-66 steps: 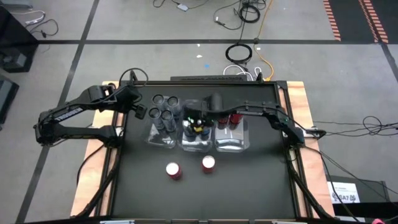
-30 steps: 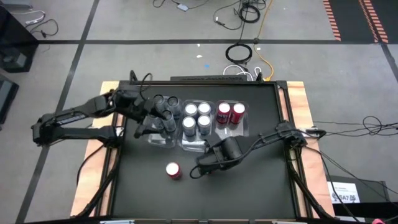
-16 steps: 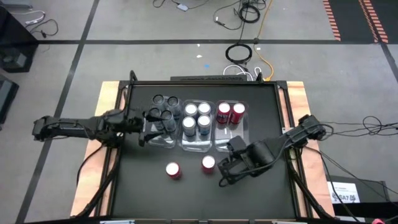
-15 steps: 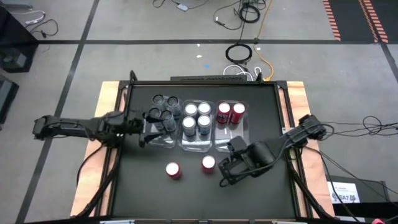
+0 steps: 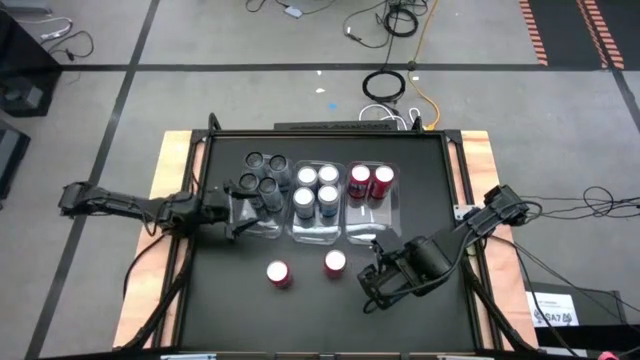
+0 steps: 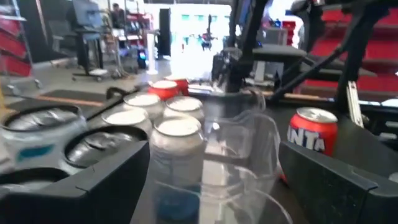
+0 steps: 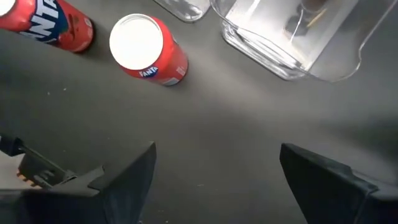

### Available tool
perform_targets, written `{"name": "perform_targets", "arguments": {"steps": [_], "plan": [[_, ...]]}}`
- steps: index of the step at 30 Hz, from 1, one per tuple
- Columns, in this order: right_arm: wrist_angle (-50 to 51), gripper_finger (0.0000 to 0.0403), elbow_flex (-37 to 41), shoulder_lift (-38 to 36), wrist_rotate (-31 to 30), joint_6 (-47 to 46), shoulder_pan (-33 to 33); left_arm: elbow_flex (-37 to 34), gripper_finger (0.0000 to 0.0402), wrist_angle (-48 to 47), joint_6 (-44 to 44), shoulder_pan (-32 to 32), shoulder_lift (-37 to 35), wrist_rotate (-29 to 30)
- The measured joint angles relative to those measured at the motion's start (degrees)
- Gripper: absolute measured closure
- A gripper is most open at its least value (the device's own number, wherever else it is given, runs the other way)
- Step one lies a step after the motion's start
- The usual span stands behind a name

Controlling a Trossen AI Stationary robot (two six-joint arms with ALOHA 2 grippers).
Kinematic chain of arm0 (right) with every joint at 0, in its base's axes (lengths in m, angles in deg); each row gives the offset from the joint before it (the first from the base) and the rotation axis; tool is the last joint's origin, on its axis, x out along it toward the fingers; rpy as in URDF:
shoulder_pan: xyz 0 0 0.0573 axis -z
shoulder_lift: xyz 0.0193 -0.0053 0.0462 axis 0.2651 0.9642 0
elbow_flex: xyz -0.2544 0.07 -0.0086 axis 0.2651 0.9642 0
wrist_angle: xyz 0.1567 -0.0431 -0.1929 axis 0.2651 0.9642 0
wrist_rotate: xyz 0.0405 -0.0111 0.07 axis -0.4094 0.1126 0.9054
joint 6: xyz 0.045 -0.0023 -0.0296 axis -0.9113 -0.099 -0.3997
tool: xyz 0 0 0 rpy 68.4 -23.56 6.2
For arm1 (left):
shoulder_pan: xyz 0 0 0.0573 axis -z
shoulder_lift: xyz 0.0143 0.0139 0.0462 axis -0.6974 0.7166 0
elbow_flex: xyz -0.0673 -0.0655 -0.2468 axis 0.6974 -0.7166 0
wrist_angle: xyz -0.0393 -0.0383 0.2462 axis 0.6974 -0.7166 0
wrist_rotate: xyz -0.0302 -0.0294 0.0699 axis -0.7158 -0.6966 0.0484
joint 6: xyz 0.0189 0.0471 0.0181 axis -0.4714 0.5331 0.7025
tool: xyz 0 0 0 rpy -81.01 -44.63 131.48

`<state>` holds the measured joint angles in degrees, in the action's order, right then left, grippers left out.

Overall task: Sort soda cans
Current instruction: Put the right red soda can into the right transparent bin

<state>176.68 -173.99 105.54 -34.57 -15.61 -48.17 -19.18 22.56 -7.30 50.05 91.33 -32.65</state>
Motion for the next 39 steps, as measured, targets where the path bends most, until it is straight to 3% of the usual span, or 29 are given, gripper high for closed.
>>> {"name": "perform_targets", "arguments": {"steps": [6, 11, 16, 25, 39], "plan": [[-2.09, 0.0067, 0.0, 0.0, 0.02, -2.0, 0.24, -0.02, 0.0036, -4.27, 4.51, 0.0, -10.5, 1.17], [-3.34, 0.0067, -0.02, 0.36, -0.02, -2.39, 2.19, -0.02, 0.0036, -16.28, 1.54, 0.0, -21.73, 3.13], [-7.96, 0.0067, 1.55, 0.85, 1.36, -0.55, 4.88, 0.35, 0.0036, -17.33, 1.31, 0.0, -22.16, 4.02], [-25.81, 0.0067, 9.63, 1.99, 1.73, 1.3, 9.39, 0.46, 0.0036, -18.8, -1.76, 0.0, -21.73, 2.56], [-26.76, 0.0067, 6.71, 12.26, 6.26, 0.34, 14.51, 0.48, 0.0036, -18.9, -1.59, 0.0, -21.71, 2.18]]}}
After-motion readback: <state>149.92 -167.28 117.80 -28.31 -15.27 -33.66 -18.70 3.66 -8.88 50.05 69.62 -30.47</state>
